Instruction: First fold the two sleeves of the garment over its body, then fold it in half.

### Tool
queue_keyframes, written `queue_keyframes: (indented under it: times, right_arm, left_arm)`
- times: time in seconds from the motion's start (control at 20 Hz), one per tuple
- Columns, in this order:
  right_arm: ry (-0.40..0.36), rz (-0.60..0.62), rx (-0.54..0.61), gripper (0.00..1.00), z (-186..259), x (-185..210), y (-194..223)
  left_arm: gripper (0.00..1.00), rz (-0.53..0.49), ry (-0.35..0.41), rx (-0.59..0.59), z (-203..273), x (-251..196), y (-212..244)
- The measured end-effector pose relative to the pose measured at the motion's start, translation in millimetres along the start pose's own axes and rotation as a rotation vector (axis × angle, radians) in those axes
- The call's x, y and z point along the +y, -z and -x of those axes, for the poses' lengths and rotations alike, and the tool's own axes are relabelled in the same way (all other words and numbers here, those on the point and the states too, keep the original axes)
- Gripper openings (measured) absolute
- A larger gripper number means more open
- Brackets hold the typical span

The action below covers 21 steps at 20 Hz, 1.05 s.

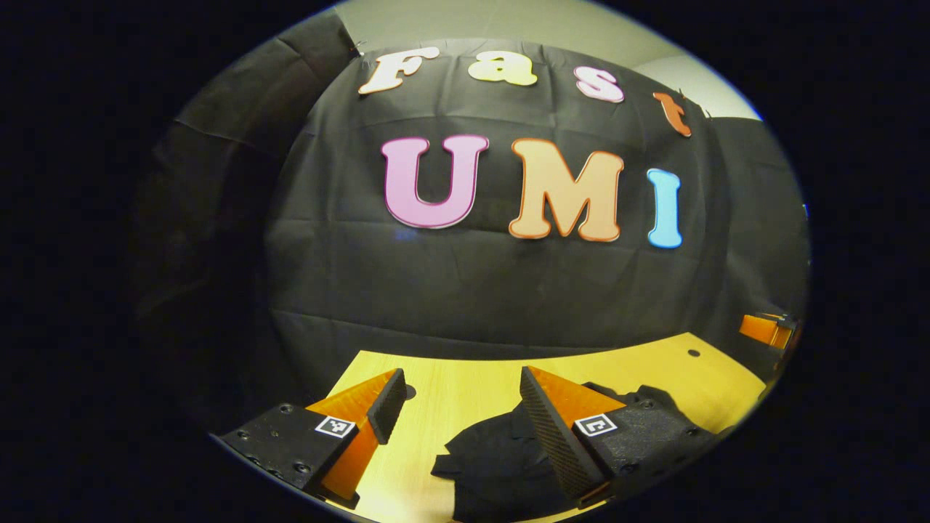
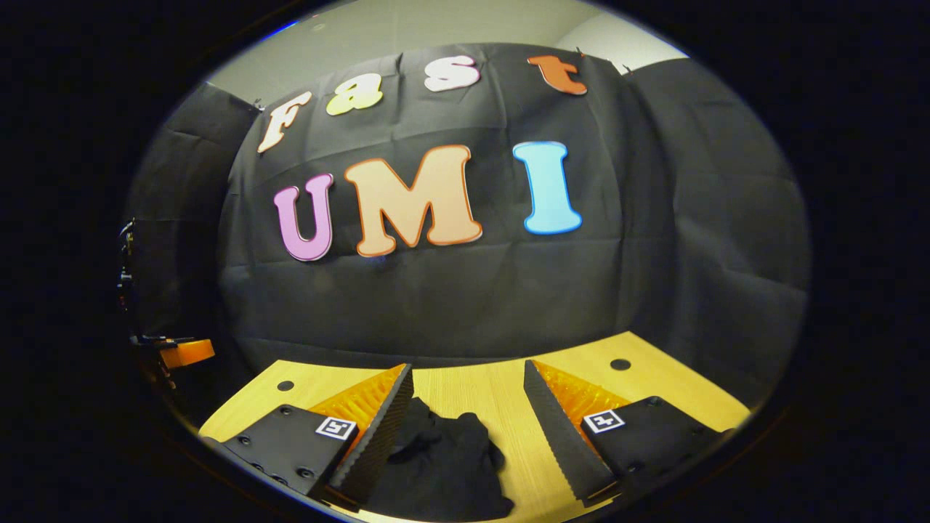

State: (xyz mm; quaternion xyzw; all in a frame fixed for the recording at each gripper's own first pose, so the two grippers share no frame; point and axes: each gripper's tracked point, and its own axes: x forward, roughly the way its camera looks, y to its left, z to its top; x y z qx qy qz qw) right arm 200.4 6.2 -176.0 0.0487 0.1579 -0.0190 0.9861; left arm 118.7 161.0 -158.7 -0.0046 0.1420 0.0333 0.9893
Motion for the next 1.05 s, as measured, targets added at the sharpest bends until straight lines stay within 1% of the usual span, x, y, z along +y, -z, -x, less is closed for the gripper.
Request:
queue_keyframes:
  times: [0.1,0.15,0.2,0.25,0.3,0.35,0.4,0.55,0.6,0.65,0.7,0.75,1.0,1.05]
  right_arm:
    - [-0.024,0.006,-0.031,0.97,28.4,2.3,-7.2]
    - [-0.034,0.005,-0.04,0.93,45.5,2.7,-8.4]
    - [-0.045,0.007,-0.055,0.93,62.9,2.2,-10.3]
    - [-0.054,0.009,-0.081,0.97,80.4,2.1,-12.6]
    - [-0.066,0.011,-0.107,0.93,100.0,2.4,-16.2]
    - [-0.071,0.011,-0.118,0.93,119.4,2.1,-13.9]
    - [-0.081,0.015,-0.131,0.96,138.5,1.9,-10.6]
    - [-0.1,0.015,-0.154,0.96,190.1,1.3,-2.0]
    - [-0.104,0.011,-0.158,0.96,206.7,-0.4,8.1]
    - [-0.108,0.009,-0.161,0.96,216.4,-2.4,9.6]
    - [-0.112,0.008,-0.161,1.0,223.5,-2.9,11.4]
    - [-0.116,0.005,-0.163,0.96,228.7,-4.0,11.5]
    - [-0.128,-0.002,-0.171,0.96,245.0,-5.4,9.9]
    - [-0.128,-0.004,-0.178,0.93,248.6,-4.5,8.8]
  left_arm:
    - [0.93,0.001,-0.016,-0.046,28.0,-6.6,-15.2]
    - [0.93,-0.001,-0.013,-0.064,42.8,-13.8,-21.8]
    - [0.93,-0.003,-0.009,-0.093,58.8,-20.4,-30.4]
    - [0.93,-0.005,-0.004,-0.118,75.6,-27.2,-36.6]
    - [0.93,-0.011,-0.007,-0.138,91.4,-33.1,-40.8]
    - [0.93,-0.02,-0.012,-0.151,106.4,-37.6,-43.6]
    - [0.93,-0.03,-0.014,-0.161,121.9,-43.5,-45.8]
    - [0.92,-0.028,-0.001,-0.18,162.6,-65.3,-47.9]
    - [0.92,-0.026,0.003,-0.181,172.9,-70.3,-47.8]
    - [0.92,-0.027,0.01,-0.189,181.2,-75.2,-49.6]
    - [0.92,-0.033,0.013,-0.192,188.0,-78.4,-50.7]
    - [0.93,-0.042,0.022,-0.192,192.8,-81.9,-51.3]
    - [0.92,-0.088,0.038,-0.231,217.0,-90.4,-65.7]
    - [0.92,-0.087,0.039,-0.235,218.4,-90.7,-65.5]
